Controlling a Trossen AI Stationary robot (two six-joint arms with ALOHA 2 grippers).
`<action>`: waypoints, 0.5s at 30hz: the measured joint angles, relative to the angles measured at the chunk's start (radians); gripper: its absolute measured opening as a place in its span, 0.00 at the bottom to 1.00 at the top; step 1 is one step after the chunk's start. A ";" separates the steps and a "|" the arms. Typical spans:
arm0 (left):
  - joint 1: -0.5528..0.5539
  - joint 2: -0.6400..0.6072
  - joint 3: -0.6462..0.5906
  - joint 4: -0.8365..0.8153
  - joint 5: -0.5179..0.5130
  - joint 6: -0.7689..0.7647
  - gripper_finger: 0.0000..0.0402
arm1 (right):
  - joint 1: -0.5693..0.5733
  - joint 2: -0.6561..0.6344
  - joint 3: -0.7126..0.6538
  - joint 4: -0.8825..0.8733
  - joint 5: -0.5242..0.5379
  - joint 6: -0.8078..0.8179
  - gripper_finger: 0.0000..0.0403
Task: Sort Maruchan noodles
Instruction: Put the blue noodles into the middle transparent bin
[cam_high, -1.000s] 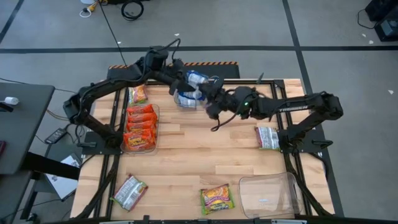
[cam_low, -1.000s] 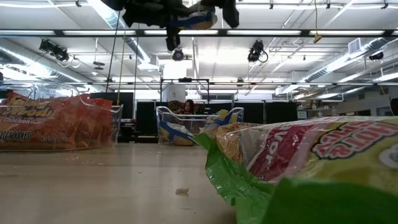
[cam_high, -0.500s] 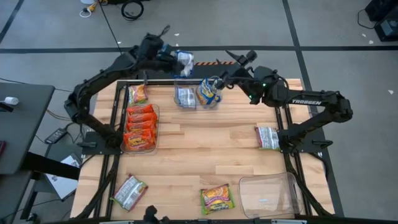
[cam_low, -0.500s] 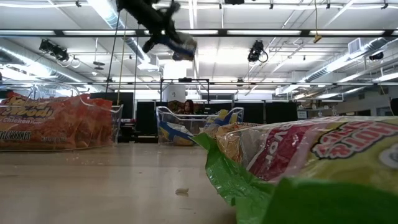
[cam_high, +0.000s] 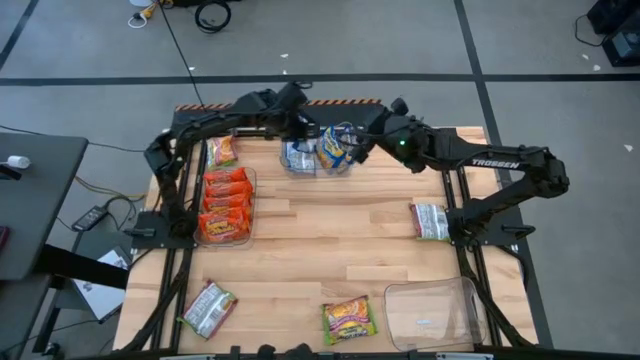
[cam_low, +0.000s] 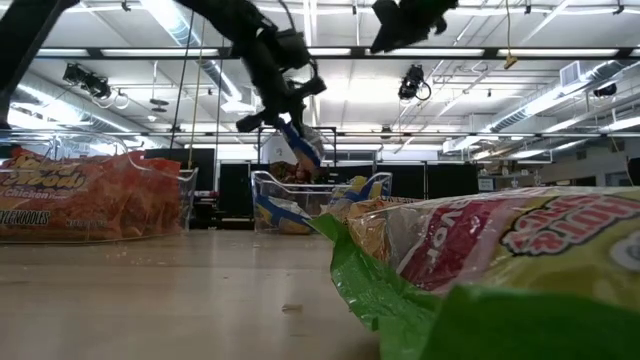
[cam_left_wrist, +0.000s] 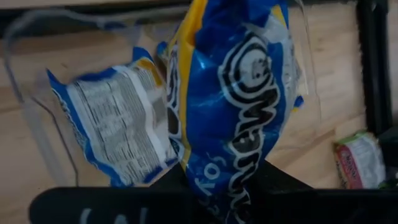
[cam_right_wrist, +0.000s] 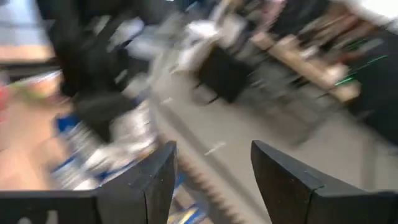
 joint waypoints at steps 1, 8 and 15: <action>-0.012 0.015 0.037 -0.039 -0.018 -0.001 0.13 | -0.008 0.000 0.000 -0.047 -0.048 0.040 0.52; -0.039 0.178 0.271 -0.279 -0.181 -0.074 0.13 | -0.092 -0.001 0.000 -0.167 -0.327 0.155 0.52; -0.037 0.306 0.277 -0.228 -0.163 -0.263 0.15 | -0.106 -0.038 0.000 -0.223 -0.366 0.161 0.52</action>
